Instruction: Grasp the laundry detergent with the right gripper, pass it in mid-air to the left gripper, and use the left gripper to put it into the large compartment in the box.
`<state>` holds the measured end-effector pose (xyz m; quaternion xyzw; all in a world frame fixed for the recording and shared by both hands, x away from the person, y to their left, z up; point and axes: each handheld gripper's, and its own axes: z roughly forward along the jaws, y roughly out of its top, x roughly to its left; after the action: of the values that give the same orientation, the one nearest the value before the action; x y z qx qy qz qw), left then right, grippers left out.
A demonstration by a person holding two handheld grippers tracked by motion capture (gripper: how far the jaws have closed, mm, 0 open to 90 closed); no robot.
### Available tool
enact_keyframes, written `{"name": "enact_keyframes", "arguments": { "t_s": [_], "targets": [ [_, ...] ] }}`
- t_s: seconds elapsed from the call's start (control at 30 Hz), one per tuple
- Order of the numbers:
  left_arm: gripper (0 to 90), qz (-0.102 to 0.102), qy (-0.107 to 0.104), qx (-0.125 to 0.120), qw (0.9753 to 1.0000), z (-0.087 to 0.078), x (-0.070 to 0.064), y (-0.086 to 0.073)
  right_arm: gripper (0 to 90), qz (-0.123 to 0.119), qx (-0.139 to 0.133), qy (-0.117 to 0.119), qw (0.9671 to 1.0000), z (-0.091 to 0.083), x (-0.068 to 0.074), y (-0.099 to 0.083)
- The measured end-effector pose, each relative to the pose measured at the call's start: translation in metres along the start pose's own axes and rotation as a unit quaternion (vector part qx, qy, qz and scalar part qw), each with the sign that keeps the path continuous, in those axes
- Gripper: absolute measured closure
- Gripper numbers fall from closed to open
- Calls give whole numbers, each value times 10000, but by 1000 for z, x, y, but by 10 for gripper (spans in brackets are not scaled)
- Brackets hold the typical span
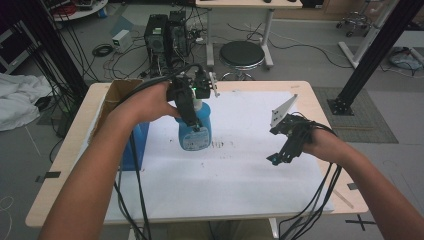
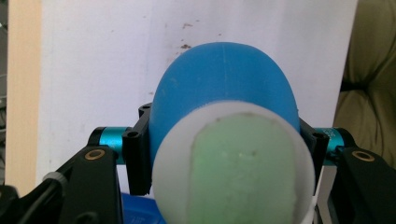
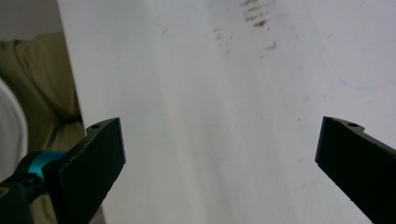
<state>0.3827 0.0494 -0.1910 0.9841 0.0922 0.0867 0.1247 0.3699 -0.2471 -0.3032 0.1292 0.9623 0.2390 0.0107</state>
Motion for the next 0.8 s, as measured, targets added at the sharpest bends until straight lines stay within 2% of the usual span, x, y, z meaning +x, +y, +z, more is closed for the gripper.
{"name": "enact_keyframes", "arguments": {
  "t_s": [0.03, 0.13, 0.17, 0.2, 0.3, 0.43, 0.63, 0.73, 0.8],
  "targets": [
    [380, -52, 28, 21, 10000, -2, 2, -2, 7, 6, 57, 53, 10000, -2, -1, -2],
    [380, -259, 117, 60, 9996, -7, 8, -6, 7, 84, 182, -118, 9997, -8, -2, -7],
    [380, -259, 117, 60, 9996, -7, 8, -6, 7, 84, 182, -118, 9997, -8, -2, -7],
    [380, -410, 170, 84, 9990, -12, 11, -8, 7, 126, 253, -105, 9995, -11, -3, -9],
    [380, -611, 244, 125, 9978, -20, 16, -11, 8, 135, 496, -229, 9984, -22, -6, -13],
    [380, -937, 336, 138, 9949, -35, 22, -15, 8, 139, 734, -277, 9968, -35, -10, -19],
    [380, -1452, 345, 133, 9887, -62, 31, -23, 8, -81, 793, -306, 9963, -45, -12, -27],
    [380, -1652, 427, 154, 9852, -75, 33, -27, 8, -82, 840, -318, 9959, -47, -14, -28],
    [380, -1717, 448, 111, 9841, -83, 34, -33, 8, -98, 821, -270, 9962, -49, -14, -28]
  ]
}}
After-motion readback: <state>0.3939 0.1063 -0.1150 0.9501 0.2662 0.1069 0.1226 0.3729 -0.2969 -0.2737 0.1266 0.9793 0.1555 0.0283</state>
